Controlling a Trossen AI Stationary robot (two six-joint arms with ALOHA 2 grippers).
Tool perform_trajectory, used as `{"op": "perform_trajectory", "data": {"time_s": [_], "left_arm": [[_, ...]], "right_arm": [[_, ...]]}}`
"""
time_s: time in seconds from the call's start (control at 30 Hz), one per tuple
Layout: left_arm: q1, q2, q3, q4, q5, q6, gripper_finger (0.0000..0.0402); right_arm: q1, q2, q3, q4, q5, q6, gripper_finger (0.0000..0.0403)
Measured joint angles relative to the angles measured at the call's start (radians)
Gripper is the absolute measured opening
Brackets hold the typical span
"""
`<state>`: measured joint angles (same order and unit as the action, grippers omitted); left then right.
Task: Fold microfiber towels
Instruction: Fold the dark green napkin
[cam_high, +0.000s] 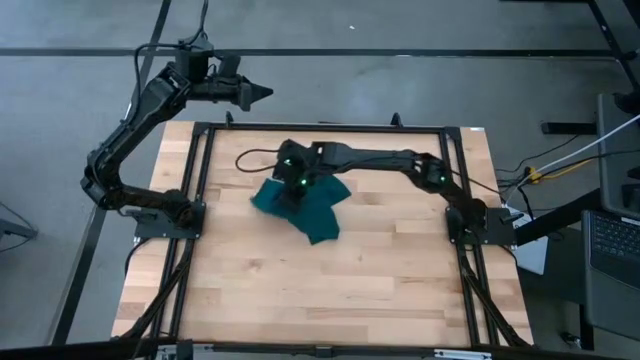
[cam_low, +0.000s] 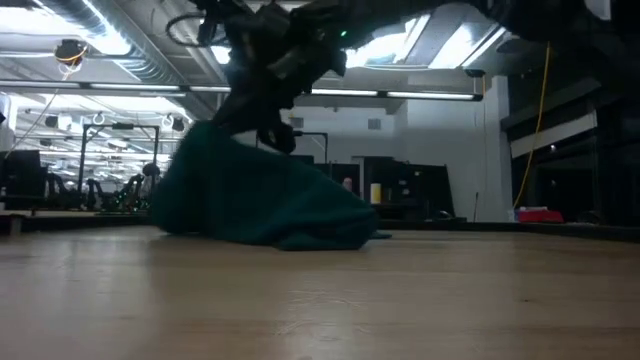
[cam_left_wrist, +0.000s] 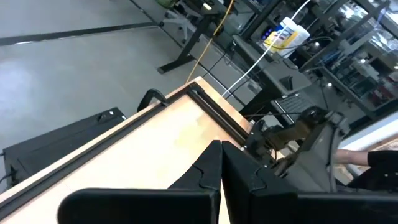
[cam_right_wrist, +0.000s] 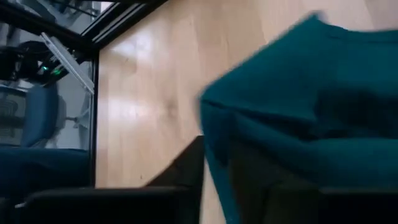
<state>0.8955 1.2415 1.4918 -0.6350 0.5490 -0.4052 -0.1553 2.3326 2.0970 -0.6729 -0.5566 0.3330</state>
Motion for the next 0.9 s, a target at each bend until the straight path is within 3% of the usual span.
{"op": "perform_trajectory", "data": {"time_s": [0.2,0.37,0.5,0.6,0.7,0.9], "left_arm": [[0.000,0.000,0.000,-0.002,0.019,0.013,0.0001],[-0.009,0.000,0.002,-0.043,0.072,0.029,0.0001],[-0.018,0.000,0.002,-0.211,0.059,0.132,0.0001],[-0.020,0.004,0.000,-0.415,-0.046,0.299,0.0001],[-0.040,0.013,-0.033,-0.495,-0.108,0.380,0.0004],[-0.080,0.031,-0.194,-0.463,-0.066,0.414,0.0044]], "right_arm": [[-0.014,0.011,0.015,0.006,-0.038,0.056,0.0212],[-0.041,-0.057,0.017,-0.018,-0.030,0.071,0.0263],[-0.058,-0.113,0.017,-0.141,0.121,0.012,0.0261],[-0.082,-0.136,0.018,-0.256,0.243,-0.062,0.0240],[-0.113,-0.130,0.017,-0.351,0.254,-0.098,0.0214],[-0.131,-0.117,-0.025,-0.363,0.213,-0.101,0.0176]]}}
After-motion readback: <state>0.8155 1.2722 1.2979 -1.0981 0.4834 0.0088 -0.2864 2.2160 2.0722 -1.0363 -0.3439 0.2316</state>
